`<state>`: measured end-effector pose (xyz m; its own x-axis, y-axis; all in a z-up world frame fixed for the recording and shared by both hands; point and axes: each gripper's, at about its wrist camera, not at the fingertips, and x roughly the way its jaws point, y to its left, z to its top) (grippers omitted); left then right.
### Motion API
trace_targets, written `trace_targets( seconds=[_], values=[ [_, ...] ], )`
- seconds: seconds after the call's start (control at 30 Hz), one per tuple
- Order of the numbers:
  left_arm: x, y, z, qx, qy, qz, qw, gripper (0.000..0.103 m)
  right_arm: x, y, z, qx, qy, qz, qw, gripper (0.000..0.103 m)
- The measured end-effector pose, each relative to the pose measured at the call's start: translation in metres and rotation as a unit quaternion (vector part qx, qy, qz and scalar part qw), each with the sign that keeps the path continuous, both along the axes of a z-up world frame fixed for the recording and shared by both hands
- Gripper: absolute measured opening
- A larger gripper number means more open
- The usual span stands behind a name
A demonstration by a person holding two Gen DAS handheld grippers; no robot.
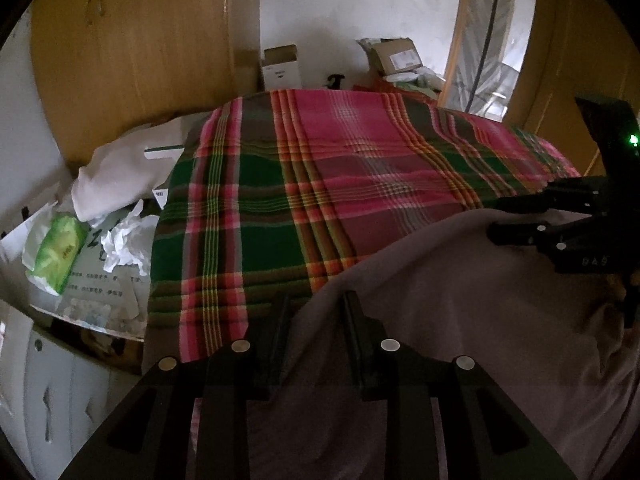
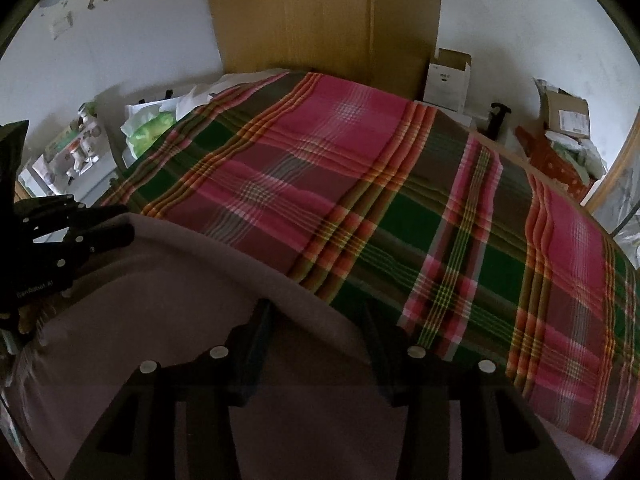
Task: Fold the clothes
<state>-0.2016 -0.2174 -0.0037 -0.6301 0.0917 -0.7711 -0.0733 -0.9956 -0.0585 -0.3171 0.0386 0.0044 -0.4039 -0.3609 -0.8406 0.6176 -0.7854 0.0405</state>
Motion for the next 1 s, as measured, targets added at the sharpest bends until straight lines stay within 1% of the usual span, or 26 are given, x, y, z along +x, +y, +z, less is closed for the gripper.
trace_targets(
  seconds=[0.03,0.07,0.1,0.13,0.2,0.33,0.6,1.0],
  values=[
    [0.000,0.000,0.000,0.002,0.000,-0.001,1.0000,0.022,0.001,-0.001,0.000,-0.002,0.000,0.002,1.000,0.026],
    [0.001,0.000,0.001,0.005,-0.001,-0.004,1.0000,0.015,0.003,-0.002,0.001,-0.002,0.002,0.002,1.000,0.016],
    [0.001,0.000,0.001,0.008,-0.002,-0.006,0.9999,0.009,0.005,-0.004,0.002,-0.001,0.006,0.003,1.000,0.013],
    [0.002,0.000,0.002,0.011,-0.003,-0.009,0.9999,0.009,0.008,-0.005,0.003,0.005,0.015,0.003,1.000,0.012],
    [0.006,0.002,0.004,0.010,0.002,-0.012,0.9999,0.007,0.014,-0.004,0.006,0.006,0.028,0.001,1.000,0.006],
    [0.015,0.003,0.016,0.013,0.022,-0.008,0.9996,0.006,0.027,-0.001,0.016,0.001,0.051,-0.002,0.999,0.005],
    [0.050,0.011,0.053,0.021,0.081,-0.011,0.9965,0.005,0.065,0.014,0.056,-0.029,0.088,-0.022,0.995,0.005],
    [0.102,0.021,0.076,0.014,0.107,-0.015,0.9941,0.005,0.141,0.025,0.091,-0.036,0.137,-0.025,0.990,0.005]
  ],
)
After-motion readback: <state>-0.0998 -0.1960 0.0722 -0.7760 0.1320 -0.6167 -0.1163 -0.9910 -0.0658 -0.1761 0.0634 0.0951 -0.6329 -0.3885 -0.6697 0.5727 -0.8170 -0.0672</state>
